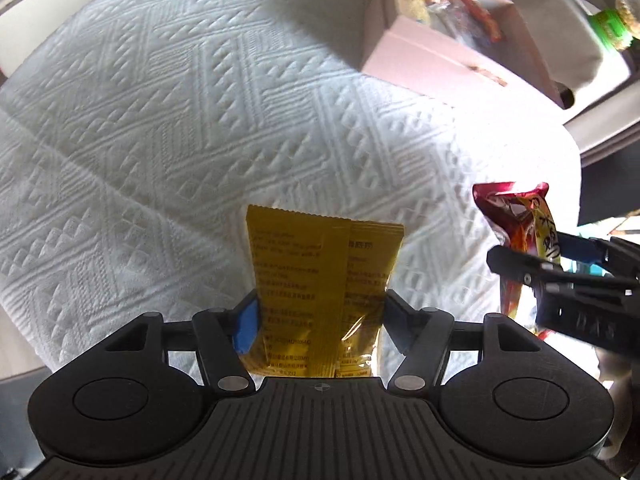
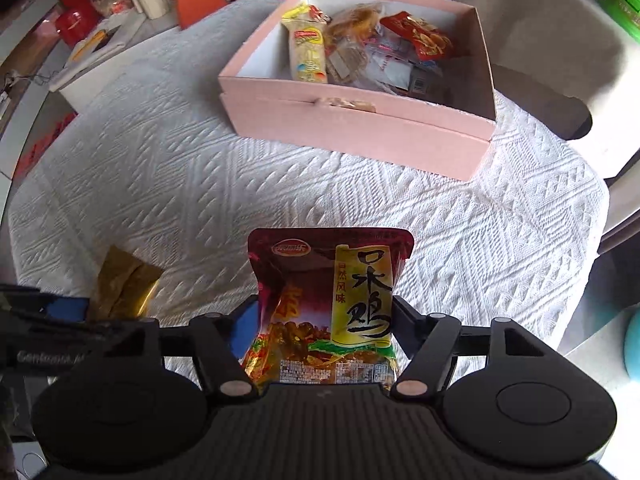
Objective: Organize snacks
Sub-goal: 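Drop the yellow bag into the pink box while the right gripper drops the red pouch inside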
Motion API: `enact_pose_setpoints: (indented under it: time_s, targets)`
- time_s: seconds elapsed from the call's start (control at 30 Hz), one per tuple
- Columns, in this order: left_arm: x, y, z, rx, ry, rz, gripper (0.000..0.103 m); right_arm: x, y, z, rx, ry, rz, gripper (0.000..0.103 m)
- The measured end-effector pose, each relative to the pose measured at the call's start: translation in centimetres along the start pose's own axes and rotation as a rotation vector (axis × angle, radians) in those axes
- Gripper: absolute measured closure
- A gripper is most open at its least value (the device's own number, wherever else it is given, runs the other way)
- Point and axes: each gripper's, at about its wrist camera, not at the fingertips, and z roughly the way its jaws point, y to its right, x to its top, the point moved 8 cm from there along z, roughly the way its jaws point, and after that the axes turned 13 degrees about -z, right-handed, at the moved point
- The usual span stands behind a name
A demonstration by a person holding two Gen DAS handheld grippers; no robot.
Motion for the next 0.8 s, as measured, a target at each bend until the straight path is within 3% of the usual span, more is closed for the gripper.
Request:
enact_pose_setpoints:
  time_s: [0.1, 0.17, 0.3, 0.37, 0.43, 0.5, 0.53, 0.57, 0.63, 0.73, 0.8]
  targets:
    - [0.2, 1.7, -2.7, 0.003, 0.049, 0.064, 0.035, -1.0, -0.4, -2.4, -0.025, 0.025, -0.020, 0.035]
    - [1.4, 3.9, -5.5, -0.032, 0.105, 0.104, 0.035, -1.6, -0.2, -3.7, -0.035, 0.027, -0.009, 0.035]
    - [6.2, 9.2, -12.3, -0.141, 0.298, 0.156, 0.035, -2.1, 1.2, -5.2, -0.051, 0.036, 0.009, 0.035]
    - [9.4, 11.9, -15.8, -0.224, 0.420, 0.132, 0.035, -1.9, 2.0, -6.3, -0.058, 0.056, 0.019, 0.035]
    - [12.5, 13.8, -17.5, -0.326, 0.483, 0.073, 0.035, -1.5, 2.8, -7.7, -0.065, 0.091, 0.029, 0.035]
    - [15.3, 15.4, -16.5, -0.404, 0.463, 0.028, 0.034, -1.1, 3.8, -9.1, -0.076, 0.132, 0.035, 0.034]
    - [16.7, 16.3, -14.3, -0.389, 0.430, 0.054, 0.032, -0.9, 4.3, -9.5, -0.078, 0.145, 0.038, 0.034]
    - [17.5, 16.9, -11.3, -0.311, 0.386, 0.100, 0.032, -0.8, 4.7, -9.7, -0.075, 0.155, 0.042, 0.034]
    - [18.4, 16.3, -6.4, -0.164, 0.347, 0.106, 0.043, -0.8, 5.2, -9.7, -0.062, 0.162, 0.047, 0.034]
    - [17.4, 15.7, -5.6, -0.291, 0.372, 0.028, 0.042, -1.2, 5.4, -9.3, -0.047, 0.167, 0.043, 0.034]
    - [16.6, 14.6, -5.9, -0.294, 0.399, -0.002, 0.042, -1.6, 5.5, -9.1, -0.040, 0.170, 0.046, 0.034]
